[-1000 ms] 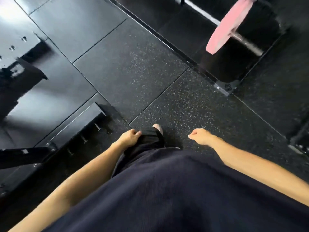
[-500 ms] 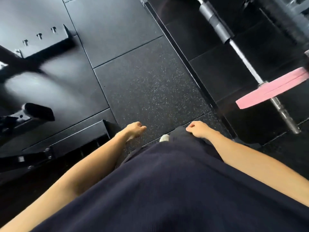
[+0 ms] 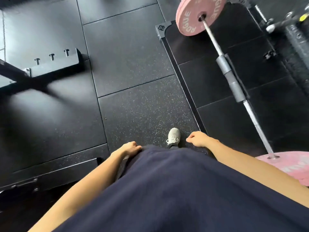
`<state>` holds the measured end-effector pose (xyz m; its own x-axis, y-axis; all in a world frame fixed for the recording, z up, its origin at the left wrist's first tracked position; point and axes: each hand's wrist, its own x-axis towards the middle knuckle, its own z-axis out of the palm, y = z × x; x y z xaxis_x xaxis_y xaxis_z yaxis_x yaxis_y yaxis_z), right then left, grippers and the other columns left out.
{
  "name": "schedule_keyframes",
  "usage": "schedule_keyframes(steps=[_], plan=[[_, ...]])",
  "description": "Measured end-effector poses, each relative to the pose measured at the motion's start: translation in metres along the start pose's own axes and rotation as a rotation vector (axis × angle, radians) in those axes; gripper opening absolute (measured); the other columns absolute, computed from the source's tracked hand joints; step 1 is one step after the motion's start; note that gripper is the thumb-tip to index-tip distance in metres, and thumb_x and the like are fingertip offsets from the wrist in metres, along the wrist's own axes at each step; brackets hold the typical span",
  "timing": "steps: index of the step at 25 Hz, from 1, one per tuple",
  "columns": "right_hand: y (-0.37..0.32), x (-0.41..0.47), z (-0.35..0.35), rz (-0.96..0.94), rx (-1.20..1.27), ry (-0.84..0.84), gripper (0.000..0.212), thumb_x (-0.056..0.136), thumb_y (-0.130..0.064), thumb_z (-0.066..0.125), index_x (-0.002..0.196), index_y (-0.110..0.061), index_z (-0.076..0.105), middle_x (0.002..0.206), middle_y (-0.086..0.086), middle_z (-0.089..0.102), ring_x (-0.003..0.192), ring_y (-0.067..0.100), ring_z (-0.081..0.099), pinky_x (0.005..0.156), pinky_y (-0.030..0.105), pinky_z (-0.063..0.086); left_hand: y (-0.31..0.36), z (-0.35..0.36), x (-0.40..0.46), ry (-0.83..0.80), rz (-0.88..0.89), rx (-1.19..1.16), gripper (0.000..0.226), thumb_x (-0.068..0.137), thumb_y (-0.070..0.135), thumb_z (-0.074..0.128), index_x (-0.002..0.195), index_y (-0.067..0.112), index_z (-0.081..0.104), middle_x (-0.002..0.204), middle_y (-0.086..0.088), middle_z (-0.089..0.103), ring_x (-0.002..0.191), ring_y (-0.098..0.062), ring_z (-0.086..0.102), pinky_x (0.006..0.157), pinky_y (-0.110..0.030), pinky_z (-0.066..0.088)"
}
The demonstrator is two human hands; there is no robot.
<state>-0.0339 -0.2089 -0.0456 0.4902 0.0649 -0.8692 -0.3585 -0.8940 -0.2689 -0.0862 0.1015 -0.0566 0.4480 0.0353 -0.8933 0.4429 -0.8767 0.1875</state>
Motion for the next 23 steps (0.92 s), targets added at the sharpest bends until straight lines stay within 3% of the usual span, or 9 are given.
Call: schedule_keyframes(steps=[2, 5, 10, 13, 19, 23], plan=[[-0.025, 0.032, -0.061, -0.020, -0.043, 0.025, 0.031, 0.093, -0.028, 0.056, 0.109, -0.004, 0.067, 0.118, 0.012, 0.066, 0.110, 0.030, 0.059, 0.087, 0.032, 0.044, 0.023, -0.050, 0.017, 0.102, -0.005, -0.120, 0.034, 0.098, 0.037, 0.043, 0.101, 0.010, 0.064, 0.109, -0.010, 0.067, 0.111, -0.029, 0.061, 0.080, -0.030, 0.043], [-0.081, 0.082, -0.139, -0.047, -0.074, -0.003, 0.030, 0.093, -0.031, 0.056, 0.108, -0.007, 0.065, 0.116, 0.011, 0.066, 0.105, 0.029, 0.059, 0.086, 0.031, 0.043, 0.054, -0.118, 0.046, 0.231, -0.053, -0.302, 0.037, 0.099, 0.037, 0.046, 0.120, 0.010, 0.060, 0.128, -0.011, 0.062, 0.120, -0.027, 0.056, 0.094, -0.030, 0.040], [-0.175, 0.173, -0.220, -0.070, -0.154, -0.079, 0.026, 0.094, -0.035, 0.053, 0.108, -0.015, 0.063, 0.113, 0.006, 0.064, 0.099, 0.023, 0.058, 0.091, 0.036, 0.045, 0.075, -0.225, 0.131, 0.129, -0.115, -0.393, 0.043, 0.100, 0.039, 0.039, 0.122, 0.005, 0.055, 0.134, -0.016, 0.057, 0.122, -0.031, 0.052, 0.095, -0.033, 0.038], [-0.248, 0.228, -0.281, -0.058, -0.188, -0.095, 0.026, 0.093, -0.035, 0.055, 0.109, -0.017, 0.062, 0.109, 0.004, 0.062, 0.091, 0.021, 0.054, 0.082, 0.032, 0.043, 0.082, -0.347, 0.188, 0.149, -0.055, -0.347, 0.034, 0.099, 0.036, 0.044, 0.110, 0.009, 0.062, 0.126, -0.014, 0.063, 0.115, -0.030, 0.057, 0.085, -0.031, 0.038], [-0.393, 0.305, -0.417, -0.100, -0.025, 0.084, 0.012, 0.089, -0.032, 0.060, 0.093, -0.021, 0.063, 0.101, 0.003, 0.065, 0.086, 0.021, 0.056, 0.079, 0.030, 0.043, 0.107, -0.569, 0.259, 0.183, 0.004, -0.333, 0.027, 0.099, 0.032, 0.047, 0.100, 0.008, 0.061, 0.102, -0.015, 0.065, 0.101, -0.032, 0.064, 0.083, -0.034, 0.048], [-0.474, 0.372, -0.490, -0.088, -0.027, 0.048, 0.012, 0.088, -0.030, 0.061, 0.092, -0.020, 0.065, 0.100, 0.003, 0.064, 0.090, 0.020, 0.056, 0.081, 0.030, 0.043, 0.124, -0.672, 0.314, 0.139, -0.034, -0.430, 0.039, 0.098, 0.036, 0.049, 0.122, 0.007, 0.058, 0.122, -0.016, 0.063, 0.114, -0.036, 0.060, 0.094, -0.042, 0.049]])
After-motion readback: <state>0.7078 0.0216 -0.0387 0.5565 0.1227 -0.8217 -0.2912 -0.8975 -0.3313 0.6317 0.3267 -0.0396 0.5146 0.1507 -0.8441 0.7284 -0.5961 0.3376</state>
